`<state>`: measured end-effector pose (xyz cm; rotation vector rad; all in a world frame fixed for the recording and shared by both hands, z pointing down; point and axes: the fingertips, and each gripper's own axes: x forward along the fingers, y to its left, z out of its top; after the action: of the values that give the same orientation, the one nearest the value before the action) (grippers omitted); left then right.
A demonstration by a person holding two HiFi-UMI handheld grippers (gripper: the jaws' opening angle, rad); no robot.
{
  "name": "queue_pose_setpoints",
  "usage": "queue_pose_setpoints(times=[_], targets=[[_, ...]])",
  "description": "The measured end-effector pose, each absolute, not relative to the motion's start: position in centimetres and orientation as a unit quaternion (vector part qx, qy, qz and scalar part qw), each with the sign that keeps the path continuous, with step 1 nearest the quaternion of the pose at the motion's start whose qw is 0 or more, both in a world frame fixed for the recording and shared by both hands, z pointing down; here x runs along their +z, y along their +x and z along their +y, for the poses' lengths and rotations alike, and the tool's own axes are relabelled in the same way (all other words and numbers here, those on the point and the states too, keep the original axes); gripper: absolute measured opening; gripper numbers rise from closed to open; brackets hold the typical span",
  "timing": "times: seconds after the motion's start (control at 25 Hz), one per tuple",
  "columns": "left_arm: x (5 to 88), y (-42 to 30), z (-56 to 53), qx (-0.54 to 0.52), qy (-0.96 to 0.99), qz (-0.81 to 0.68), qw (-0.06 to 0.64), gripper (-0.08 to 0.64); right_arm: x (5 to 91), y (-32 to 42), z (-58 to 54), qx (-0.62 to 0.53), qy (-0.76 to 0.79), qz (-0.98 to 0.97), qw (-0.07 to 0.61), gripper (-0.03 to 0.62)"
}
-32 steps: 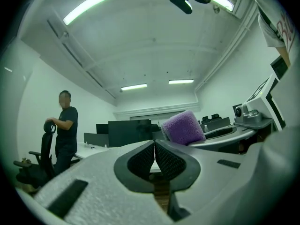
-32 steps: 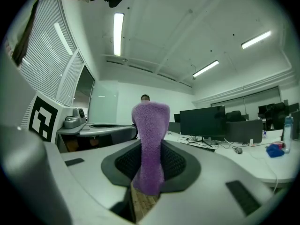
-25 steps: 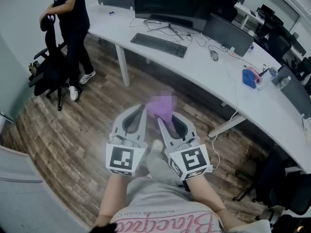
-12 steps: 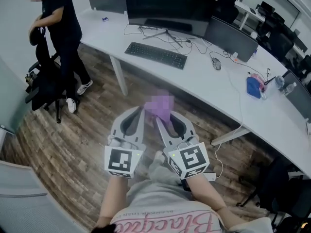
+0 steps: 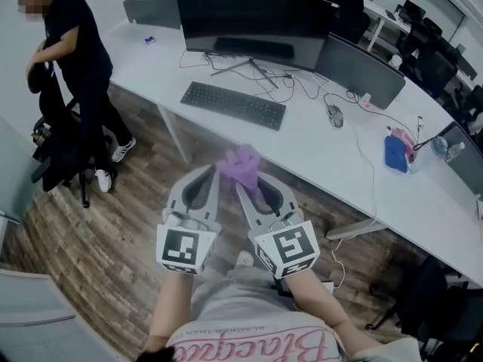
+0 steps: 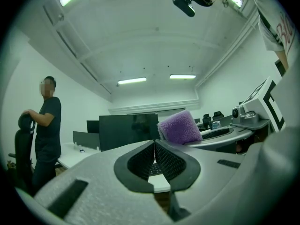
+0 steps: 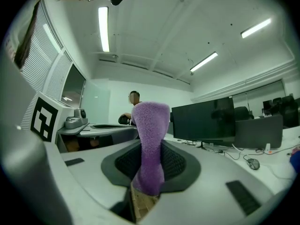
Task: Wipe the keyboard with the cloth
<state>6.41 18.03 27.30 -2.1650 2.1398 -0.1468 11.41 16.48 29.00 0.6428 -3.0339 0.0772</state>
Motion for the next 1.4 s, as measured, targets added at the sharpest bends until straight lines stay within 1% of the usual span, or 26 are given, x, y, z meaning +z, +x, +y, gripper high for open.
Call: queue_pose_setpoints(times=[0.72,0.88,1.12,1.4], targets=[[29.1,2.9,10.1,-0.049,-0.707,0.705,0.029,0.008,30.7,8.3,8.9,0.033,0.215,-0.976,0.028,0.087],[29.0,1.9,8.2,-0.05,-0.714,0.697,0.038,0.007,30.9,7.5,7.1,0.031,0.225,-0.974,0.028,0.087],[29.4,-0.5,4.9,-0.056,-0.729,0.681,0.038,0.007,31.1,5.4,3.9,0.036,0.247,-0.968,0.023,0.087],[29.8,-5.7,0.0,-0.067,-0.753,0.653,0.042,0.006,31.5,0.3,-0.5,0.045,0.282,-0.958,0.022,0.087]])
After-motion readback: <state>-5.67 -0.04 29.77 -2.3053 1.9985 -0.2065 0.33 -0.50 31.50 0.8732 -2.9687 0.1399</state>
